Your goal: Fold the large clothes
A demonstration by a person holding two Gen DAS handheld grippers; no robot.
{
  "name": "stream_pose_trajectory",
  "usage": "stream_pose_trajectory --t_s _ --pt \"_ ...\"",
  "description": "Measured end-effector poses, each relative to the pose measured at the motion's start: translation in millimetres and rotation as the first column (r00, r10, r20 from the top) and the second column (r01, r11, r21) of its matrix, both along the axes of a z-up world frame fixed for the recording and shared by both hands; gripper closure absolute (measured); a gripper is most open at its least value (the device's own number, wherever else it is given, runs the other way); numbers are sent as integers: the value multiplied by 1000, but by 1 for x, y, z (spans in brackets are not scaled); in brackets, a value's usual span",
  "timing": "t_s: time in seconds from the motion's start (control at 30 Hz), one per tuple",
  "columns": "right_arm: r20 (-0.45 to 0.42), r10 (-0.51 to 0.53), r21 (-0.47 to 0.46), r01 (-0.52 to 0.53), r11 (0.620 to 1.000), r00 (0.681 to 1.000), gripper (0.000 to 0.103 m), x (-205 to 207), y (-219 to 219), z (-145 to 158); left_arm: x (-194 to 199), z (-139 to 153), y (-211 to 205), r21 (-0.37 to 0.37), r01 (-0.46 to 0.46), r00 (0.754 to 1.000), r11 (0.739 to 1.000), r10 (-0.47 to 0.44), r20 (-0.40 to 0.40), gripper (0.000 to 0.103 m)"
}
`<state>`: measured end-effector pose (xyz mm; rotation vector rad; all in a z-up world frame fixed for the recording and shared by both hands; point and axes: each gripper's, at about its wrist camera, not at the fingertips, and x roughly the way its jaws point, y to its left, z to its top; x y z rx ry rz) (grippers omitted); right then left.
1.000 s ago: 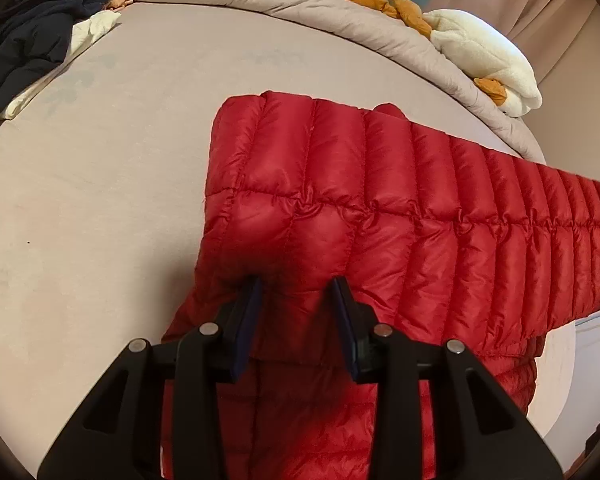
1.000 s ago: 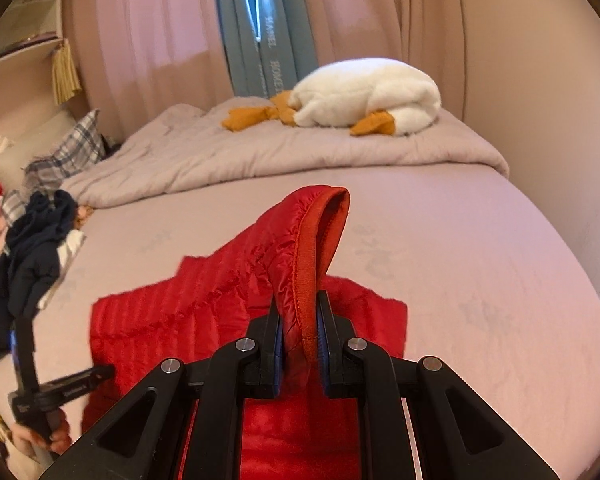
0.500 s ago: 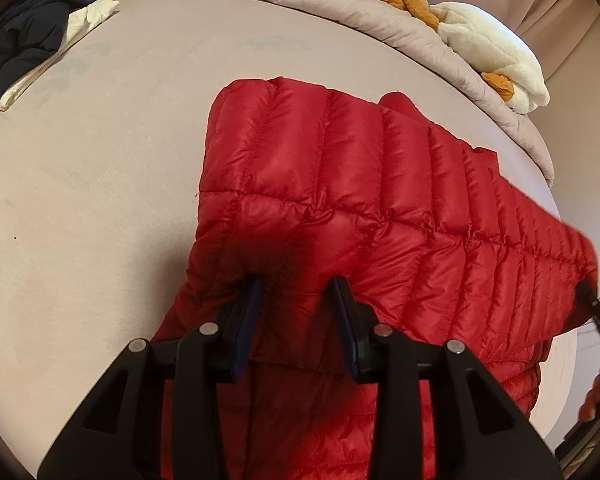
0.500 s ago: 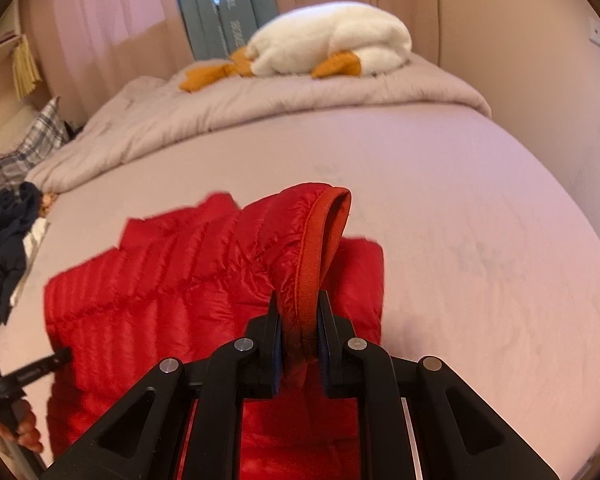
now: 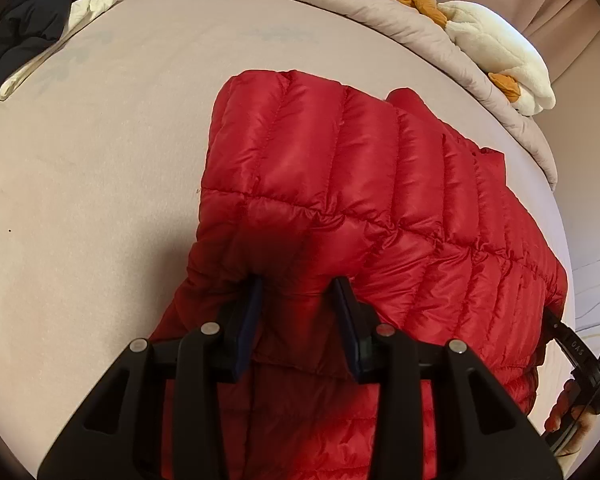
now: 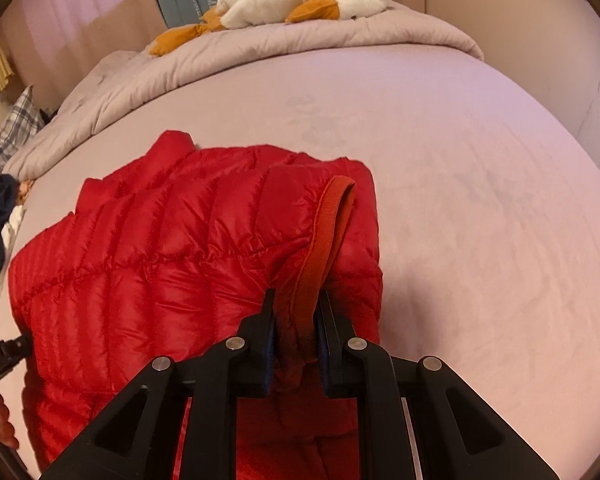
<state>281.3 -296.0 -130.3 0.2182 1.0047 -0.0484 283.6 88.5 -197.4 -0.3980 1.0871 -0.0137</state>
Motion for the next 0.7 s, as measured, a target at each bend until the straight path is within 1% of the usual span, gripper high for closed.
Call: stream_pose_trajectory --t_s 0.23,0.4,0.47,0.5,0.53,0.57,0.6,0.63,0.67,0.7 --pt "-14 -6 18 6 1000 1000 88 3 0 -8 4 0 0 1 0 1000 1000 0 -1 65" --pt "-19 -9 -5 9 1000 1000 88 3 1 -11 1 0 -1 1 6 1000 1000 -6 14 65" --pt "-16 -15 -2 15 1000 1000 88 2 1 -10 -4 2 0 -6 13 1000 1000 -12 21 62" --pt "-11 -23 9 23 1000 1000 86 0 0 -9 -7 4 1 -13 14 1000 1000 -13 25 57" --pt "-6 -27 16 27 1000 1000 86 -1 -1 -8 -11 7 2 -27 15 999 1000 -14 32 49" --pt "1 -25 15 25 1000 1000 83 -3 -1 -5 -14 10 3 -38 16 999 999 -14 37 46" --pt "6 -27 7 27 1000 1000 77 -4 -1 -3 -19 14 4 -45 16 999 999 -14 44 40" --pt "14 -29 -2 29 1000 999 73 -7 -1 0 -23 19 6 -45 14 998 999 -11 55 33" --pt "23 -28 -12 29 1000 999 62 -11 -1 3 -28 23 7 -40 9 998 999 -6 65 29" --pt "37 -25 -32 26 999 999 47 -16 0 9 -34 30 8 -31 1 997 1000 2 80 21"
